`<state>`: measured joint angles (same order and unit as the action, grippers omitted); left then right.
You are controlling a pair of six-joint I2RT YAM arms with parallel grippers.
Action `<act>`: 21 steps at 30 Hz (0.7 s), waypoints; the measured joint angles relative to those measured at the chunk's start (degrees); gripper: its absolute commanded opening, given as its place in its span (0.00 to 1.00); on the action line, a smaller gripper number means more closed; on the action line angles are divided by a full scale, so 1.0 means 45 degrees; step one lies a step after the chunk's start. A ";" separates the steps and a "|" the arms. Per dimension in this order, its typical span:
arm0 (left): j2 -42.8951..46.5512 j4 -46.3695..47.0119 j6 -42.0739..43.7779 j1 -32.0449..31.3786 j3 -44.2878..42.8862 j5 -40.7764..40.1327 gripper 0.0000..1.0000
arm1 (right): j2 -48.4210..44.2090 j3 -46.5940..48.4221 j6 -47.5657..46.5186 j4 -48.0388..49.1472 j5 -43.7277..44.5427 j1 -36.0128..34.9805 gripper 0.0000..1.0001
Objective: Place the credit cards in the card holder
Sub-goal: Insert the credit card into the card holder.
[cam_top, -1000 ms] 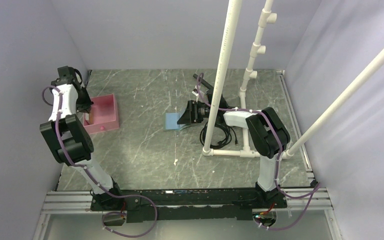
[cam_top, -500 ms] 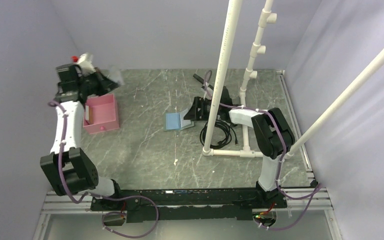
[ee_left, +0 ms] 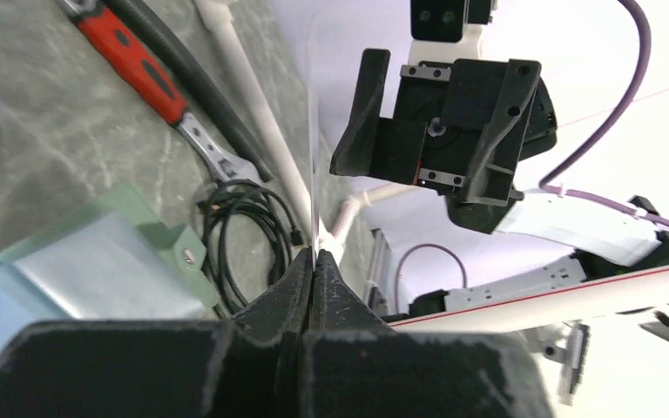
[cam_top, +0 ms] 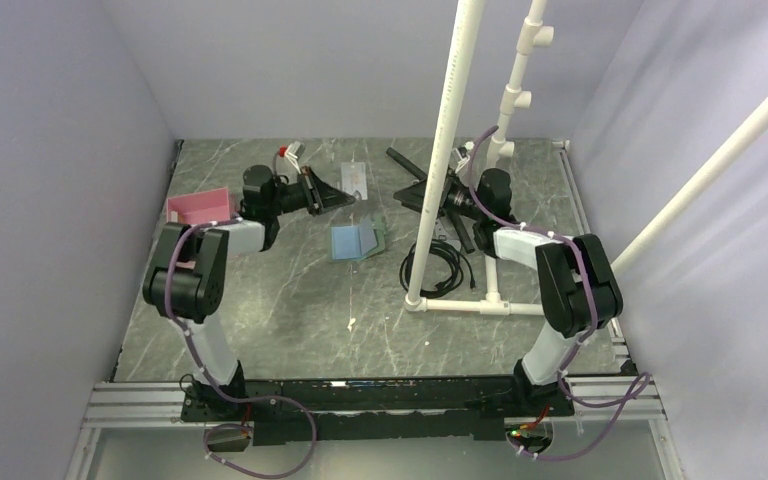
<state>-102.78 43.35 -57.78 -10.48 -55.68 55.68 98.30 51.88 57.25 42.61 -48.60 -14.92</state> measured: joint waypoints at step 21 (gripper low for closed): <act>-0.2448 0.8811 -0.5493 -0.1593 0.1268 -0.0330 0.00 | 0.1331 -0.0427 0.2973 0.3191 0.0335 -0.0869 0.35</act>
<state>-113.80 83.00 -82.50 -17.65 -49.98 54.19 104.29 49.95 70.63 56.97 -47.09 -18.83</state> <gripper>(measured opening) 0.010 0.397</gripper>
